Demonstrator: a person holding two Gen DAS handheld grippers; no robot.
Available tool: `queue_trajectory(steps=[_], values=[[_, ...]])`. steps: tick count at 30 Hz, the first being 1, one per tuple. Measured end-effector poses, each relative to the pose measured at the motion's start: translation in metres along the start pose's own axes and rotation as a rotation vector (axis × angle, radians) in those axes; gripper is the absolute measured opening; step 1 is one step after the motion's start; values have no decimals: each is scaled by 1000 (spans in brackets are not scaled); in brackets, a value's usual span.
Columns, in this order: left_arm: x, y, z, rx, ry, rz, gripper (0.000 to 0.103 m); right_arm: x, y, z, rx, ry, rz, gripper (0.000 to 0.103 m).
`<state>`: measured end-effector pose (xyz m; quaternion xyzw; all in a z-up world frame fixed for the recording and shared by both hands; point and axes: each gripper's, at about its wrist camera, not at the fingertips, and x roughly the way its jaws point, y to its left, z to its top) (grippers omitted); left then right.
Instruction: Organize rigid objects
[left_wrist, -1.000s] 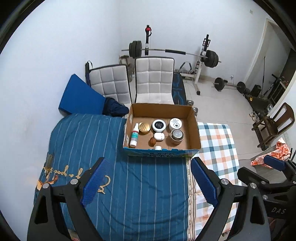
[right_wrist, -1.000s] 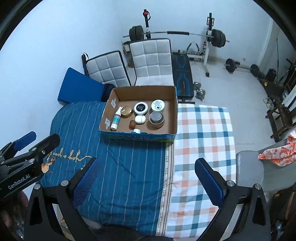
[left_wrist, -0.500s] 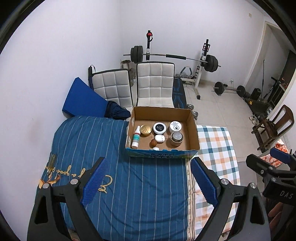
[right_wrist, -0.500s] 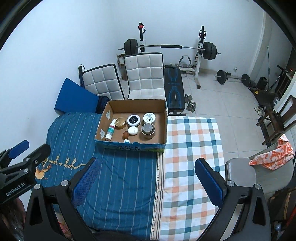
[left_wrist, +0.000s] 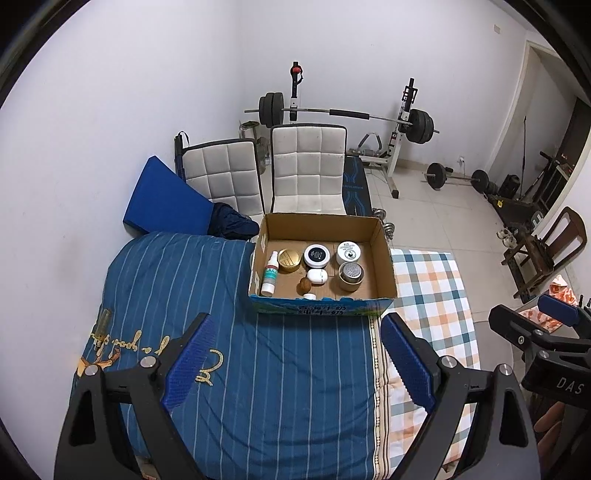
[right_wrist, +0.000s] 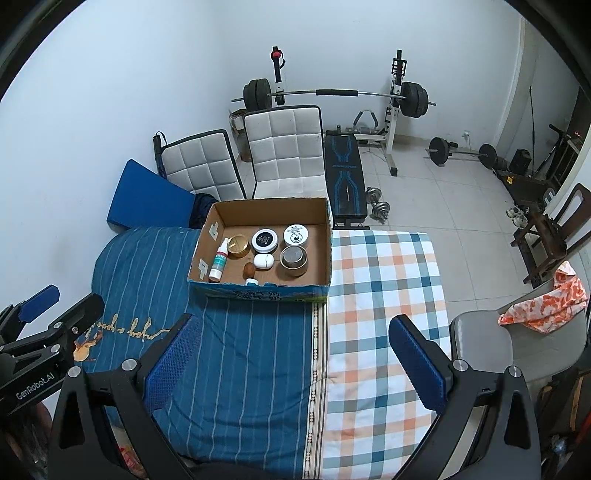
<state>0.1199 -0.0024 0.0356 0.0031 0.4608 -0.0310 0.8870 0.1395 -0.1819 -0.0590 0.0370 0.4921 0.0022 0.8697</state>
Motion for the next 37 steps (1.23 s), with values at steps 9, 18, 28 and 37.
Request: queue_trajectory(steps=[9,18,28,37], values=[[-4,1,3,-3,-11,-4,92,0,-3,0,26,-10,-20,103],[-4,0,6,0,-18,-2,92,-6,-7,3,69,-30,-54,103],[-3,3,6,3,-21,4,92,-9,-11,2,88,-48,-76,103],[-4,4,5,10,-41,-4,92,-13,-11,2,98,-59,-93,103]])
